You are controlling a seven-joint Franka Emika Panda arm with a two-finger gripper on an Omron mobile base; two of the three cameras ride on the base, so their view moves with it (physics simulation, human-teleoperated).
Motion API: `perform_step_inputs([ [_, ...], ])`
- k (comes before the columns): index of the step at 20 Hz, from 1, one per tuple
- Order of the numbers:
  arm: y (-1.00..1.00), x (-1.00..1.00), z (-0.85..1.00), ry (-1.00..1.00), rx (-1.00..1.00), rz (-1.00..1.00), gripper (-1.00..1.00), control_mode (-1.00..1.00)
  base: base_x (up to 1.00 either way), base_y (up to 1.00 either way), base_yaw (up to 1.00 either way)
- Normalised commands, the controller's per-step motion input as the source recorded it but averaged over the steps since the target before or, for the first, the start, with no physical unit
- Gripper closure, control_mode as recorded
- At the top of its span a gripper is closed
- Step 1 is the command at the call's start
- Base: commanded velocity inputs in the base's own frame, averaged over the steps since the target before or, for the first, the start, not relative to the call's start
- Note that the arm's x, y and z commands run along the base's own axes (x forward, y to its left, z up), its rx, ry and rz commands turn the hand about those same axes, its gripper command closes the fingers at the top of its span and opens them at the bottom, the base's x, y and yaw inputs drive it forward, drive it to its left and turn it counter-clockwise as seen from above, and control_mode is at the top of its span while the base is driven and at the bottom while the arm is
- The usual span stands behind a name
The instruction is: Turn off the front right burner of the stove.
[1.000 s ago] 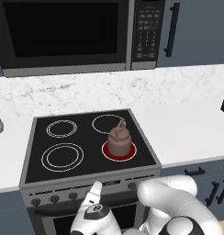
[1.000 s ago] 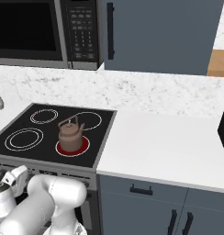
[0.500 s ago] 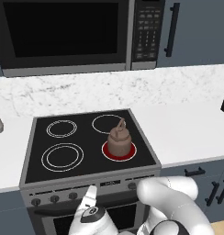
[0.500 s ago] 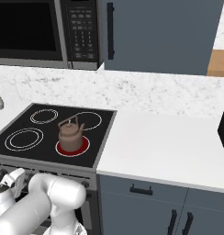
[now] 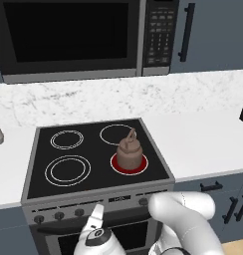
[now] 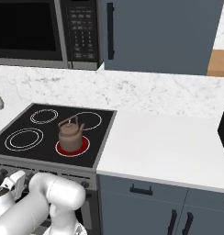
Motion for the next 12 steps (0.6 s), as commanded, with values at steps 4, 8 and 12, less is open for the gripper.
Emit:
perform_step_inputs([
  [4, -0.01, 0.17, 0.00, 0.00, 0.00, 0.00, -1.00, -1.00, 0.00, 0.00, 0.00],
  [8, -0.01, 0.13, 0.02, 0.00, 0.00, 0.00, -1.00, -1.00, 0.00, 0.00, 0.00],
  [12, 0.00, 0.00, 0.05, 0.00, 0.00, 0.00, -1.00, -1.00, 0.00, 0.00, 0.00],
])
